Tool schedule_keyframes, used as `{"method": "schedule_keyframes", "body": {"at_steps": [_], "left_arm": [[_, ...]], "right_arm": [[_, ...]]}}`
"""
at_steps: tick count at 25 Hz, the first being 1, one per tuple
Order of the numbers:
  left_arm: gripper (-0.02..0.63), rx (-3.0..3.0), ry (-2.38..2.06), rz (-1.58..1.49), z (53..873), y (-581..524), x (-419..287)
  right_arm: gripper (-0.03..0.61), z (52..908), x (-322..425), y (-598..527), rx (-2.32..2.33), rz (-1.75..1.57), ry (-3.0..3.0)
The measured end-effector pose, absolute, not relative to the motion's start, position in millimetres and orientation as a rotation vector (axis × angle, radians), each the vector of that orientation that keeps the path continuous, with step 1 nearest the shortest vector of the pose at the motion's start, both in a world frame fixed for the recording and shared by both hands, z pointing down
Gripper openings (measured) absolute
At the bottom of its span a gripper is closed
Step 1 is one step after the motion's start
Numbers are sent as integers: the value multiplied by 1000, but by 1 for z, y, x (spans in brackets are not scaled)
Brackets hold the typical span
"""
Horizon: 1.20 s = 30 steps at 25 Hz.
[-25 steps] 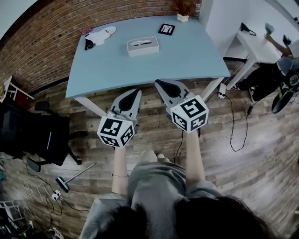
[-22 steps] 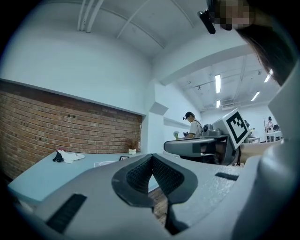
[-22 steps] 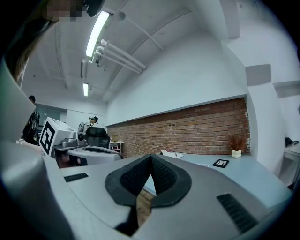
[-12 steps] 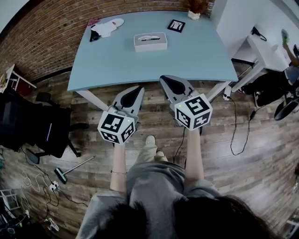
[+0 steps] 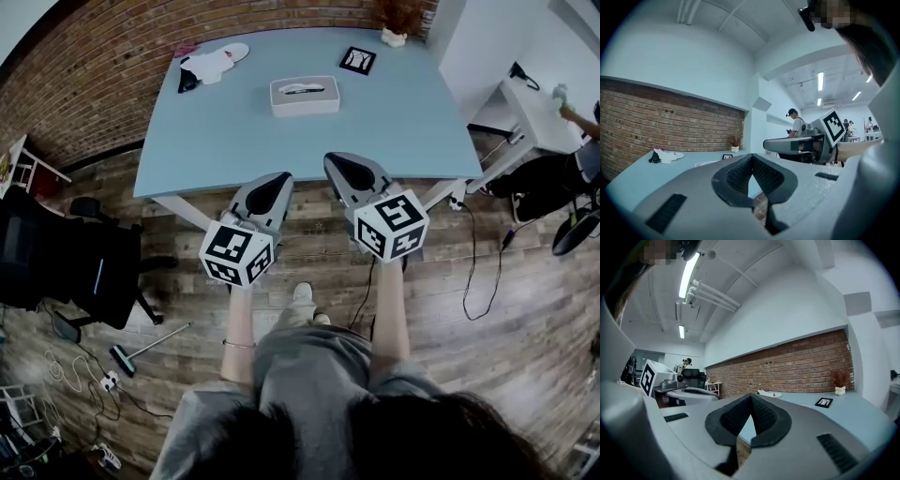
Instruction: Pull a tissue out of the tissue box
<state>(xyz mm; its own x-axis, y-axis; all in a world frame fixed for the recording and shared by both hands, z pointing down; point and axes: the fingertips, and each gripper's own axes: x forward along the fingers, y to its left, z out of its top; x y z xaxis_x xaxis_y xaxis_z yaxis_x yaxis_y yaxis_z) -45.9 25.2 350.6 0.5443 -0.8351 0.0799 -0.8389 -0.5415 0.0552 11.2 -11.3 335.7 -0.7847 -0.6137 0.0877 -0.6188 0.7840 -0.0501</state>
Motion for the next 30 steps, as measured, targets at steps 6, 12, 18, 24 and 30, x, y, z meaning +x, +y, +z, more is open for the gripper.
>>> {"method": "schedule_keyframes", "body": {"at_steps": [6,12,18,24,30], "left_arm": [[3,2697,-1424,64,353,-5,-48],[3,2713,-1385,62,353,-33,-50],[3,2718,-1356,64,357,-62,-60],[3,2716,-1319,62,366,-82,-69],[3,2702,-1307,75,378,-99,-76]], "right_arm": [[-2,339,8,-38,1022,124,-2886],[-2,340,4,-63,1041,123,-2868],[-2,348,-9,-88,1050,132,-2841],[-2,356,-19,-102,1073,133,-2811],[-2,370,-13,-119,1076,166,-2789]]}}
